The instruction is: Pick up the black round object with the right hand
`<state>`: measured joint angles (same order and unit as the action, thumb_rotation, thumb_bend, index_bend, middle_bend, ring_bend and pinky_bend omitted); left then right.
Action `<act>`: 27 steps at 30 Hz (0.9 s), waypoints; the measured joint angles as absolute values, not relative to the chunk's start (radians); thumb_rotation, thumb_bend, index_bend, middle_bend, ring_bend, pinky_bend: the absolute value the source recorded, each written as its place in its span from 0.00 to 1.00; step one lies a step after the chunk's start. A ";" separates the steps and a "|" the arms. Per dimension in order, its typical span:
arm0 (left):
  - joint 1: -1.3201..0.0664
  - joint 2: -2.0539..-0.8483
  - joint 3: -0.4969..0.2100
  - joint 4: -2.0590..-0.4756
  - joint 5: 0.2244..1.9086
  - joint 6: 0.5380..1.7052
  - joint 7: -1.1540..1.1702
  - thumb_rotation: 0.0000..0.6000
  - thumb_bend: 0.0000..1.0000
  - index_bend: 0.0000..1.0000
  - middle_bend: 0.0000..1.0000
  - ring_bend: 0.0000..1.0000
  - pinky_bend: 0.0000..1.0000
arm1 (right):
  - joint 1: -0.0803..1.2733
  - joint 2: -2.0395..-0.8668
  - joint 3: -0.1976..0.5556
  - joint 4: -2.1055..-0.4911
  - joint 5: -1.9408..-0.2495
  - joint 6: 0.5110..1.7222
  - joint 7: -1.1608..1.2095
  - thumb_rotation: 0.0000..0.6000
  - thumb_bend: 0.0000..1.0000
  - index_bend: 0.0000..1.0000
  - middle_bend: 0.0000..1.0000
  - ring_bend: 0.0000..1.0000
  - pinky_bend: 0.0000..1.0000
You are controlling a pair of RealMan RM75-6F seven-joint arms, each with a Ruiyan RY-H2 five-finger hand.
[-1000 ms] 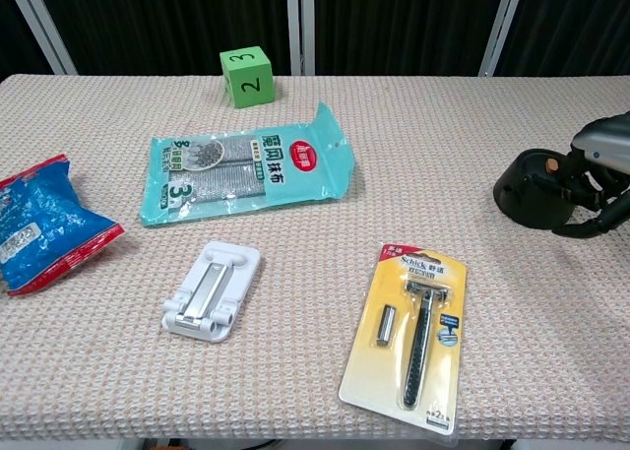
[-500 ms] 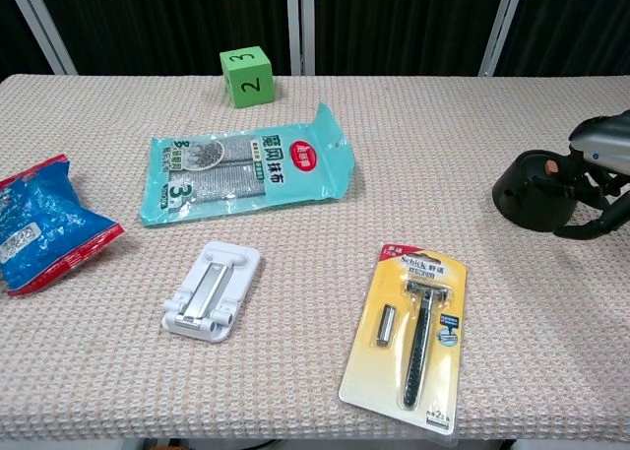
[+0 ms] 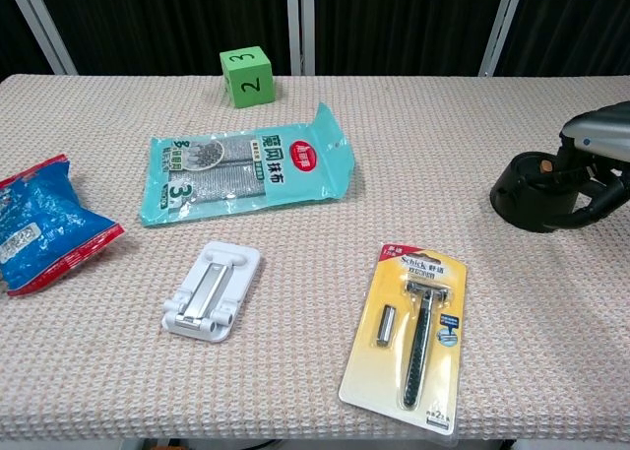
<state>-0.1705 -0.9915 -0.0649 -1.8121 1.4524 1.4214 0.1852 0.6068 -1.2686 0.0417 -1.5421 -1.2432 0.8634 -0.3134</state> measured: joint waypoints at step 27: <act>-0.174 -0.992 -0.064 -1.810 1.449 1.413 0.185 0.87 0.00 0.06 0.02 0.02 0.13 | 0.651 -1.260 0.111 -1.567 -1.135 0.854 -0.205 0.62 0.18 1.00 1.00 1.00 0.41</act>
